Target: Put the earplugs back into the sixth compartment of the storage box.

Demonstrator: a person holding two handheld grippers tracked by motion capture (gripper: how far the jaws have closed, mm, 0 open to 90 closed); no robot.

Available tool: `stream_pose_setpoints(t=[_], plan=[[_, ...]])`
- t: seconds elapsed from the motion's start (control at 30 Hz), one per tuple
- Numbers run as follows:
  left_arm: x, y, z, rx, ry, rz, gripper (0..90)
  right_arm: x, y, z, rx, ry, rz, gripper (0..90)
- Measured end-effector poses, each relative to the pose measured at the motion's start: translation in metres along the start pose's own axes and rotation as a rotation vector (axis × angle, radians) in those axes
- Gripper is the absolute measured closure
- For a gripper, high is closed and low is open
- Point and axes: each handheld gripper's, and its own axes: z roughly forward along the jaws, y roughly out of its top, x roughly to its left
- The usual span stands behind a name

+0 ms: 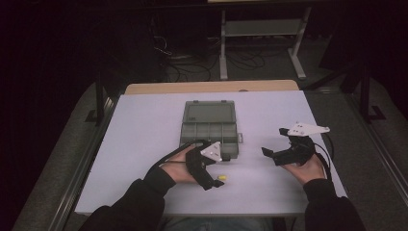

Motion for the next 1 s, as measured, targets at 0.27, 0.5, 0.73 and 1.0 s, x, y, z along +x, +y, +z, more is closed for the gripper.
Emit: stream_pose_setpoints(t=[0.27,0.5,0.73,1.0], plan=[[-0.003,-0.002,0.017,0.024,-0.023,0.002,12.5,0.000,0.000,0.000,0.002,0.005,-0.001,0.0],[-0.002,-0.004,0.025,0.047,-0.026,0.000,14.0,0.000,0.000,0.001,0.004,0.006,-0.002,0.0],[0.001,-0.006,0.027,0.038,-0.044,0.012,23.4,0.000,0.000,0.001,0.005,0.009,0.000,0.0],[0.005,-0.007,0.027,0.044,-0.041,0.004,40.7,0.000,0.000,0.001,0.006,0.009,0.000,0.0]])
